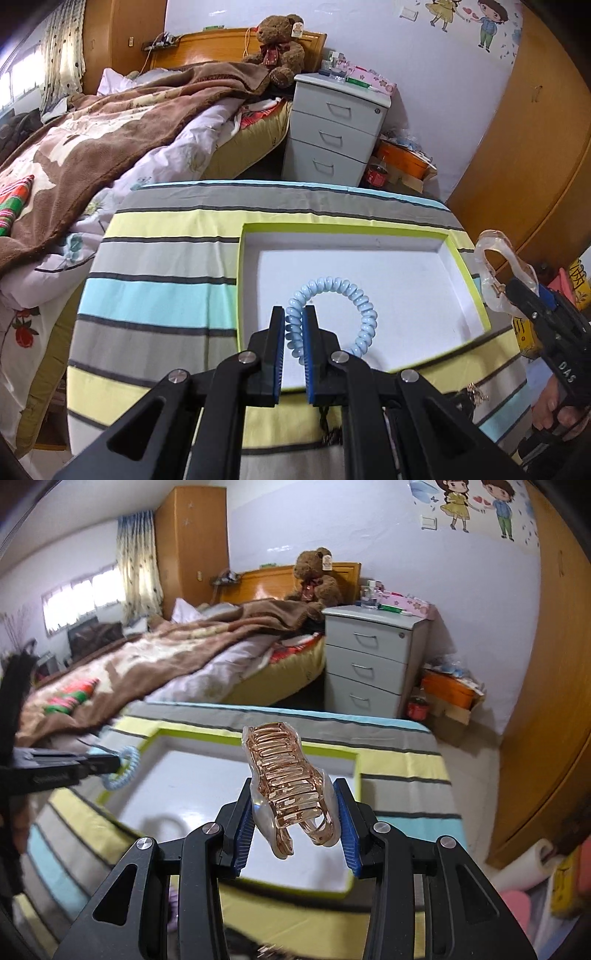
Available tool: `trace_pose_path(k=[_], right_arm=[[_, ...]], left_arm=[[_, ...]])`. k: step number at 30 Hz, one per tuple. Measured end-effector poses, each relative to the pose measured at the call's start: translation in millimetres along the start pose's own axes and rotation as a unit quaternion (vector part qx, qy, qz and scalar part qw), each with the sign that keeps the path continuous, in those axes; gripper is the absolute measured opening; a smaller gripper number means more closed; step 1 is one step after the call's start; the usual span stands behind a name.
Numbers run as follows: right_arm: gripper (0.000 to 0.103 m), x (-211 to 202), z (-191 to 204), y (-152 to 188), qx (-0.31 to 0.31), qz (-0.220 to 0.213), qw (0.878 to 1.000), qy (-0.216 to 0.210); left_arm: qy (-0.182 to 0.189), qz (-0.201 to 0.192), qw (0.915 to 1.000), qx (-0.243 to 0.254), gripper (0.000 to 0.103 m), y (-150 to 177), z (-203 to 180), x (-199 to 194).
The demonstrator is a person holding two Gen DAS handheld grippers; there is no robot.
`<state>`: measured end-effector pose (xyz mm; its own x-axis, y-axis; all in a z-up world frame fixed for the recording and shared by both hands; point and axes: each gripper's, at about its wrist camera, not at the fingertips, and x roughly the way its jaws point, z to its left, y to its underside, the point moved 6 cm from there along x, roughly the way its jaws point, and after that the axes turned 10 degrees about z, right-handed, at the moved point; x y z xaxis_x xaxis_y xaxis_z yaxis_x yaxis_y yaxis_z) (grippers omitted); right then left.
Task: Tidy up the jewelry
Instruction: 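Carry both items into the green box and open both tools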
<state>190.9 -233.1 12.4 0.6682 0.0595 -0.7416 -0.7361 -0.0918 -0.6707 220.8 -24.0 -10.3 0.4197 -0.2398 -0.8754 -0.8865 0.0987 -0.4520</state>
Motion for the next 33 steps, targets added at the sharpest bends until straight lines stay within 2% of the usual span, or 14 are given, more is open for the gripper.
trace_pose_path(k=[3, 11, 17, 24, 30, 33], right_arm=[[0.041, 18.4, -4.1, -2.8, -0.014, 0.011, 0.999, 0.03], [0.041, 50.9, -9.5, -3.4, -0.046, 0.03, 0.996, 0.074], [0.041, 65.9, -7.5, -3.6, -0.079, 0.04, 0.989, 0.115], [0.041, 74.4, -0.1, -3.2, -0.127, 0.032, 0.979, 0.156], [0.041, 78.4, 3.5, -1.8, -0.137, 0.035, 0.978, 0.151], [0.041, 78.0, 0.9, -3.7, -0.118, 0.04, 0.985, 0.121]], left_arm=[[-0.001, 0.006, 1.0, -0.005, 0.01, -7.8, 0.9, 11.7], [-0.003, 0.021, 0.9998, -0.006, 0.01, -24.2, -0.6, 39.6], [-0.01, 0.03, 0.9994, -0.016, 0.01, -33.4, 4.7, 57.5], [-0.015, 0.039, 0.9989, -0.021, 0.01, -35.7, 9.1, 71.4], [-0.015, 0.046, 0.9985, -0.023, 0.01, -34.9, 10.6, 80.0], [-0.016, 0.048, 0.9985, -0.022, 0.01, -35.4, 9.5, 82.1]])
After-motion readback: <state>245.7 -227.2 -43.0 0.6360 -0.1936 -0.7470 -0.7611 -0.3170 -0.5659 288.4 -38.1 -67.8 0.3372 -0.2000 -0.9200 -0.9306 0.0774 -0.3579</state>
